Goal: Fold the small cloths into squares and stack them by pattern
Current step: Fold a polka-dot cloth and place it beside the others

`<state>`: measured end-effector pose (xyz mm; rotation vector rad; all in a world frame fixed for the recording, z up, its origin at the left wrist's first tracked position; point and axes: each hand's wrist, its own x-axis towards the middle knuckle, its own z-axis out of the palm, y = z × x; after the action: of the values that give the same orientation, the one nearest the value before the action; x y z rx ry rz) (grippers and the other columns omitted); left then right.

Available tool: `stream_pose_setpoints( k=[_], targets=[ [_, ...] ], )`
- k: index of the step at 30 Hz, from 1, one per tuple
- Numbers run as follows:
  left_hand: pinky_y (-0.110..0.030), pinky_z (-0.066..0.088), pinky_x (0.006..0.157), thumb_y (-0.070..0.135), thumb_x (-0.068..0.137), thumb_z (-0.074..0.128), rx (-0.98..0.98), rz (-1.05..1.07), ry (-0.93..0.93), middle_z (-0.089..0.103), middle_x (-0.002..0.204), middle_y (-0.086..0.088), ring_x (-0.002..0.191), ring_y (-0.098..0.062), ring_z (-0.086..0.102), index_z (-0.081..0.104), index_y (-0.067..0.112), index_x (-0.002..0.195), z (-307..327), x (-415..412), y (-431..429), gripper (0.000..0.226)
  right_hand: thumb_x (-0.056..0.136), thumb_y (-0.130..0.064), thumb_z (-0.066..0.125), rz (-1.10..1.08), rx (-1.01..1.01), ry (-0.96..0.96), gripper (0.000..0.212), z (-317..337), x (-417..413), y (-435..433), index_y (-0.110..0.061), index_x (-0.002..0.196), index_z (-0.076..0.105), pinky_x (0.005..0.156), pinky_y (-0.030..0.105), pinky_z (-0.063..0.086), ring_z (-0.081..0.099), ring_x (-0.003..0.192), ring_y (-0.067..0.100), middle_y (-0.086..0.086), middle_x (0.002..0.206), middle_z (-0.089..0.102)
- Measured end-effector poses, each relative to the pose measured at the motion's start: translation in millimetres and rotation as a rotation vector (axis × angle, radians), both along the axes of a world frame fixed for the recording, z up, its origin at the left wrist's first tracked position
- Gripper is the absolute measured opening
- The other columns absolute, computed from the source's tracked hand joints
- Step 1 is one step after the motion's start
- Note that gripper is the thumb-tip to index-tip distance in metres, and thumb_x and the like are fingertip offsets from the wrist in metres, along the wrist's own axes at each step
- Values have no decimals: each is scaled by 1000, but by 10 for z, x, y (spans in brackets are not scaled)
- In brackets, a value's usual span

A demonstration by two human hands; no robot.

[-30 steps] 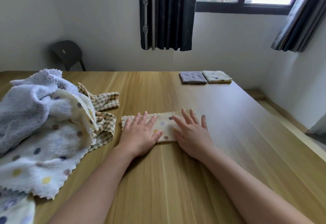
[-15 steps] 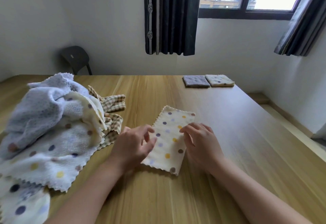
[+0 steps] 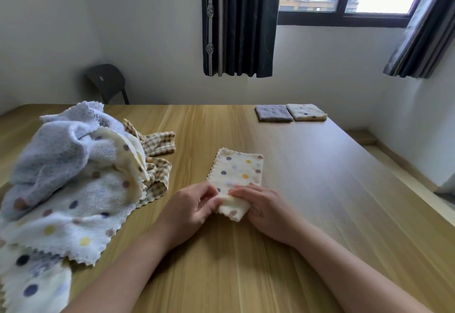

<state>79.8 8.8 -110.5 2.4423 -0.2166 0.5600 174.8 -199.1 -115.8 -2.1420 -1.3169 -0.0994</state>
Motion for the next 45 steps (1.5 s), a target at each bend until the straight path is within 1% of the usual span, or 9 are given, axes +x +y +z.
stream_pose_setpoints(
  k=[5, 9, 13, 15, 20, 25, 30, 36, 45],
  targets=[
    [-34, 47, 96, 64, 80, 58, 328, -98, -29, 54, 129, 11, 119, -8, 53, 45, 28, 131, 16, -9, 98, 64, 86, -8, 49, -72, 140, 227, 37, 91, -33, -51, -24, 112, 69, 71, 12, 44, 60, 86, -6, -19, 97, 67],
    [-35, 48, 100, 39, 89, 54, 95, -104, -70, 62, 127, 8, 130, -6, 47, 65, 21, 109, -26, -2, 140, 30, 86, -15, 48, -34, 144, 312, 34, 129, -59, -71, -21, 111, 70, 67, 18, 47, 62, 86, 5, -10, 99, 70],
    [-27, 54, 87, 20, 87, 66, -113, -151, -41, 70, 112, 6, 117, -4, 59, 69, 18, 101, -24, -30, 96, 14, 91, -27, 50, -13, 200, 377, 29, 139, -63, -87, -22, 111, 71, 73, 31, 51, 65, 88, 12, -8, 99, 72],
    [-29, 55, 71, 32, 87, 65, -195, -92, -47, 73, 97, 9, 93, -7, 69, 69, 20, 96, 23, -19, 35, 15, 91, -38, 50, -54, 291, 446, 29, 161, -64, -73, -29, 110, 69, 70, 36, 51, 66, 84, 17, -4, 95, 72],
    [-20, 47, 64, 34, 90, 63, -392, 148, 32, 70, 83, 9, 77, -5, 64, 67, 26, 95, 245, 210, -140, 10, 99, -18, 48, -283, 457, 552, 22, 328, 63, 99, -14, 98, 70, 67, 35, 51, 64, 83, 23, 7, 92, 71],
    [-29, 44, 63, 32, 94, 57, -359, 379, 315, 66, 85, 0, 80, -18, 61, 65, 9, 92, 352, 605, -163, 25, 95, -20, 47, -580, 244, 648, 29, 390, 336, 299, 1, 92, 66, 75, 44, 53, 64, 89, 34, 19, 94, 68],
    [-27, 28, 51, 26, 94, 46, -189, 582, 490, 53, 69, -2, 66, -21, 50, 51, 13, 73, 367, 881, -200, 25, 97, -19, 40, -722, 13, 623, 27, 416, 547, 485, -5, 100, 64, 51, 24, 37, 54, 73, 19, 11, 96, 65],
    [-31, 39, 66, 22, 98, 39, 68, 739, 518, 63, 109, -10, 94, -28, 59, 60, 8, 108, 313, 977, -307, 27, 99, -26, 41, -870, -225, 451, 30, 420, 558, 594, -9, 118, 57, 71, 29, 39, 57, 100, 25, 10, 113, 60],
    [-28, 32, 53, 16, 99, 36, 354, 778, 422, 62, 91, -6, 76, -22, 55, 62, 9, 100, 270, 950, -353, 28, 100, -21, 39, -915, -417, 276, 30, 436, 555, 674, -13, 125, 54, 72, 32, 41, 58, 108, 26, 7, 119, 60]
  ],
)
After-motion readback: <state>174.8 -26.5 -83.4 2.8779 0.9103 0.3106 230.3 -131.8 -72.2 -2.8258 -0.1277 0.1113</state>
